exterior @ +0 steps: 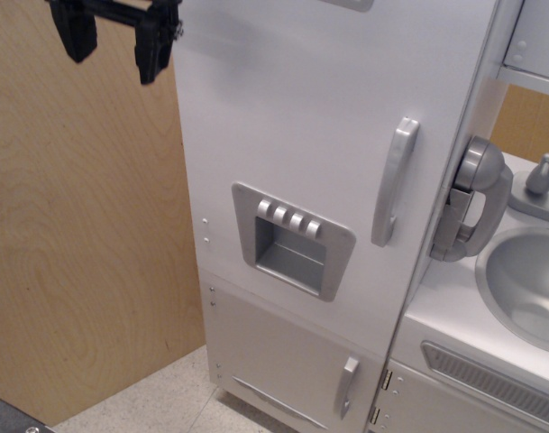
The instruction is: Open fridge
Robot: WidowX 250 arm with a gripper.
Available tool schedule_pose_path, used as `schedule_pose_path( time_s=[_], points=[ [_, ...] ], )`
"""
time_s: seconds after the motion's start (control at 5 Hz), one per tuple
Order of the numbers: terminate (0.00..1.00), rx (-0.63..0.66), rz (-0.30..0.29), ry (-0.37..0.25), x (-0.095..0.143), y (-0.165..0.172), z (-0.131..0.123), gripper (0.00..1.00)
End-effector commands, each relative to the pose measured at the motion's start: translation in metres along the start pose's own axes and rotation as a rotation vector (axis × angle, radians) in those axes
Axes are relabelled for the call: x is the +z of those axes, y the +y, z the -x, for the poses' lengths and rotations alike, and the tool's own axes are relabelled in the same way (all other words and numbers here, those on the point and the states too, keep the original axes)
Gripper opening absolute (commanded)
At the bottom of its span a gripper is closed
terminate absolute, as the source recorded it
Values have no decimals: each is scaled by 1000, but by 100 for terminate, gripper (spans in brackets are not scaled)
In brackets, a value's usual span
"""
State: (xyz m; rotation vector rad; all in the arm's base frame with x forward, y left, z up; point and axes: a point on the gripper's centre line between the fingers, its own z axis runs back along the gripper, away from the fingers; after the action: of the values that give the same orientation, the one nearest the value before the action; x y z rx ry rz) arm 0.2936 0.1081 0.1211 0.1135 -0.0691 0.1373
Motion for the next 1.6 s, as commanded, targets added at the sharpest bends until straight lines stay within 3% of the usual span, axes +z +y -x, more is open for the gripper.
schedule_pose_path(
  time_s=[0.0, 0.2, 0.4, 0.6, 1.0, 1.2, 1.4],
  points=[
    [0, -75, 50, -5, 11, -71, -4, 100],
    [0, -149, 96, -31, 14, -104, 0, 100],
    [0, -211, 167, -128, 19, -147, 6, 100],
    [0, -176, 161, -216, 8, -174, 4, 100],
    [0, -147, 117, -324, -18, -196, -8, 100],
    [0, -127, 107, -343, -22, -197, -17, 100],
    [0, -128, 125, -321, -25, -198, -23, 100]
  ],
)
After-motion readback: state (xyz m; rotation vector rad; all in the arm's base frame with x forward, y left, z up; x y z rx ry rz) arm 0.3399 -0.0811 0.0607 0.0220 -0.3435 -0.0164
